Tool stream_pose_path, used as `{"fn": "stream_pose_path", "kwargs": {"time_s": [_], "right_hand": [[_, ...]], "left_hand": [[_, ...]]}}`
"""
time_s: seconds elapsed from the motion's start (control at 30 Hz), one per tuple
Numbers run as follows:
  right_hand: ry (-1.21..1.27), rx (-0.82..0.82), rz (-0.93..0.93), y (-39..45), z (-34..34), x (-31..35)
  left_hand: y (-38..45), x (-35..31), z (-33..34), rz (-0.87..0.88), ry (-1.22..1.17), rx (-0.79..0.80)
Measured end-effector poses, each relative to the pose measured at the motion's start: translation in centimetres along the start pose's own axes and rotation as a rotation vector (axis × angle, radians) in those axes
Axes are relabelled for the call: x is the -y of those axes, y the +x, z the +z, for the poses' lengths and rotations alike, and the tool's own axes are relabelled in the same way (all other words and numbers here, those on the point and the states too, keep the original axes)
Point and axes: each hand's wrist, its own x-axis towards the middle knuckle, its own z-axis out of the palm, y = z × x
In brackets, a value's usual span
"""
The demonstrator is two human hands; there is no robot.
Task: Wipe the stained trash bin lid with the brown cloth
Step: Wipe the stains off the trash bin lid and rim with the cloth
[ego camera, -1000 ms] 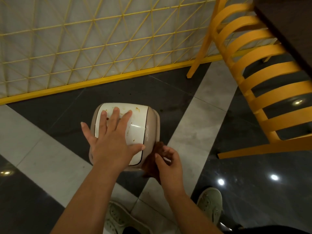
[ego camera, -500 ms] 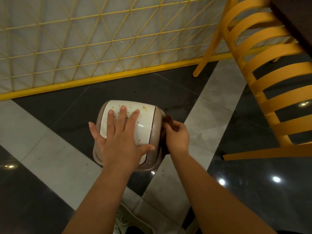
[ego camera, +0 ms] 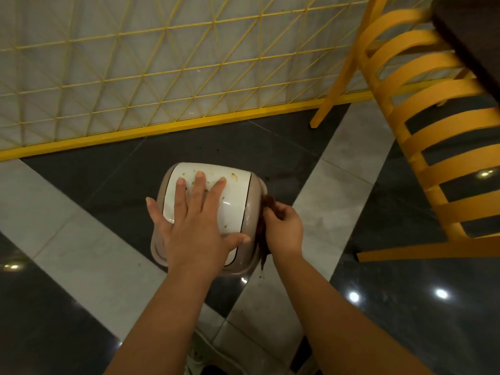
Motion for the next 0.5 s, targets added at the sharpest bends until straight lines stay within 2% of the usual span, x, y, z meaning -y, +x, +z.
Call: {"fn": "stream_pose_path", "kwargs": {"time_s": [0.27,0.5], "right_hand": [[0.171,0.044,0.162,-6.7,-0.5,-5.2],[-0.085,0.179,0.093,-1.8,-1.8,-2.0]], "left_hand": [[0.2,-0.2,-0.2,-0.005,0.044,-0.032],[0.9,1.1,-0.3,-0.017,-0.014,-0.116]]}}
